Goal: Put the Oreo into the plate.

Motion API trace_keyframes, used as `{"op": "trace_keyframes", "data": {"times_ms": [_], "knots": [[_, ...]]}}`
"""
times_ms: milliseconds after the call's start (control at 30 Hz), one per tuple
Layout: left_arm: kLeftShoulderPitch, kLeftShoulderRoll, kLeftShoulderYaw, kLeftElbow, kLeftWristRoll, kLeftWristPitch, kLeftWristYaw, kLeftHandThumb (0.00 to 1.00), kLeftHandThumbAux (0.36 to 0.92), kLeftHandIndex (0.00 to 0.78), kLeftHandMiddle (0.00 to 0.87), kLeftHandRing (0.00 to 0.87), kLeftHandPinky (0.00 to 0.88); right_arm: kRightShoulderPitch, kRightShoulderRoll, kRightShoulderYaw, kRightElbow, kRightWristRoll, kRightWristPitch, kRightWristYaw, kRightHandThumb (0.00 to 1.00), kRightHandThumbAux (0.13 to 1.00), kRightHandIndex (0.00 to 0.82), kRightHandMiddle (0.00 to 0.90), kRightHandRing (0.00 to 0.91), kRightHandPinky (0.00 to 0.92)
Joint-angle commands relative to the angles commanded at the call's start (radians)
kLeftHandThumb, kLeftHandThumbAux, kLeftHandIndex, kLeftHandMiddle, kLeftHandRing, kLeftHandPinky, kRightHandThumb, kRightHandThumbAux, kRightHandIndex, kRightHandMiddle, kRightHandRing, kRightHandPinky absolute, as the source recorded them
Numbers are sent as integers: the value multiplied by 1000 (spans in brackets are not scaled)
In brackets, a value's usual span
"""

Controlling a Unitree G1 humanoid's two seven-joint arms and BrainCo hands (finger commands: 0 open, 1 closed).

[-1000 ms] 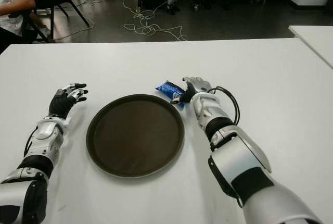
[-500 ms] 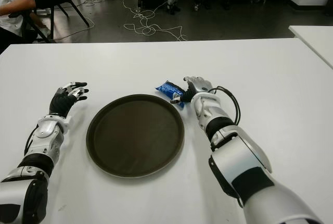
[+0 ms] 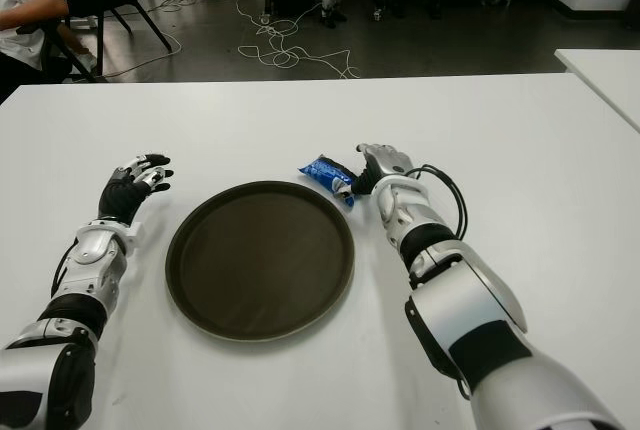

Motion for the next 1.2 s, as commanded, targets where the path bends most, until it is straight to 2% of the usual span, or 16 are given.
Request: {"op": "trace_keyframes", "data": {"times_ms": [167,533,900,1200], "knots": [[0,-1,0,0,1,-1,1,286,703,174,269,275,279,1,-1,1,2,-1,1,16,0,614,53,21,39,73],[2,-4,-5,0,7,-15,3,292,706,161,267,274,289,8,-3,4,1,-2,-13,49,0,676,79,68,78,90],[4,-8,-5,0,5,-15,9,300,718,162,257,264,288,13,0,22,2,-19,-19,52,0,705,82,67,74,76],[4,-11,-8,-1,7,-18,13,282,704,164,264,269,282,19,4,37,2,-25,-34,42,0,720,79,60,71,79]]}}
